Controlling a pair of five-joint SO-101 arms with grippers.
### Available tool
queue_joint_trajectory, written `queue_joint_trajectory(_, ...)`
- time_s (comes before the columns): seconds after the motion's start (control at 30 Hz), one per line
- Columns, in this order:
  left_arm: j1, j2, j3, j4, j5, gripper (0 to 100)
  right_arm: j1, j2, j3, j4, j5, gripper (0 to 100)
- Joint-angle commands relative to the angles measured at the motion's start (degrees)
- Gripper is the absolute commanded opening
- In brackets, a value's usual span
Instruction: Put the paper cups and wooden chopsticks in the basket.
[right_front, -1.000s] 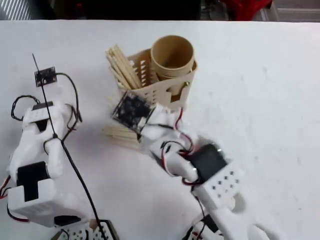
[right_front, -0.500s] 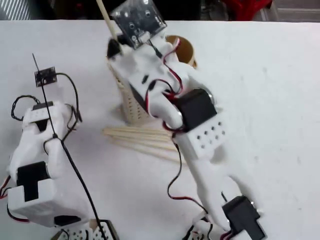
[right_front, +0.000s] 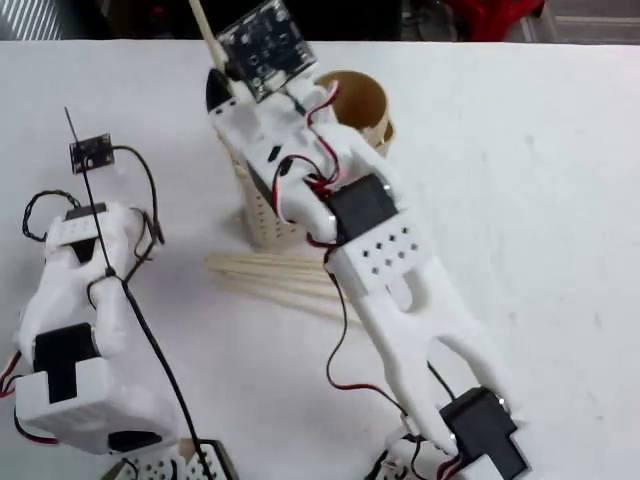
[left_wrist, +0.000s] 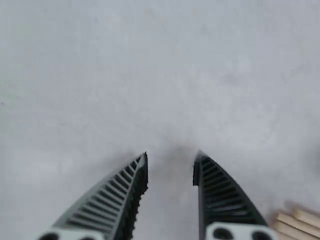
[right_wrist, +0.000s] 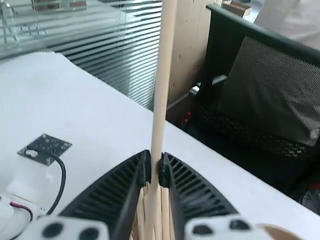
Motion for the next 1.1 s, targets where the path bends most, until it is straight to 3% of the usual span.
queue_joint_trajectory(0.0,0.6,-0.3,-0.4,-1.3,-0.7,17,0.6,-2.9,3.4,-2.2,-0.1,1.7)
queue_joint_trajectory(0.17,0.6,-0.3,-0.4,-1.3,-0.7,17,1.6,-7.0,7.6,-2.2,-0.1,3.3)
queue_joint_trajectory(0.33,0.6,-0.3,-0.4,-1.3,-0.7,17,1.8,-13.3,13.0,-1.8,0.1,16.3)
queue_joint_trajectory(0.5,0.6,-0.3,-0.4,-1.3,-0.7,17,1.9,-19.5,16.0,2.4,0.2,12.6)
queue_joint_trajectory(0.7,0.6,-0.3,-0.4,-1.3,-0.7,17,1.6,-27.8,16.4,17.6,7.2,7.9)
queue_joint_trajectory(0.9,0.6,-0.3,-0.4,-1.3,-0.7,17,2.3,-39.0,16.4,29.2,7.8,9.1)
queue_joint_trajectory(1.07,0.6,-0.3,-0.4,-1.3,-0.7,17,1.0,-36.3,18.0,39.8,12.3,9.4)
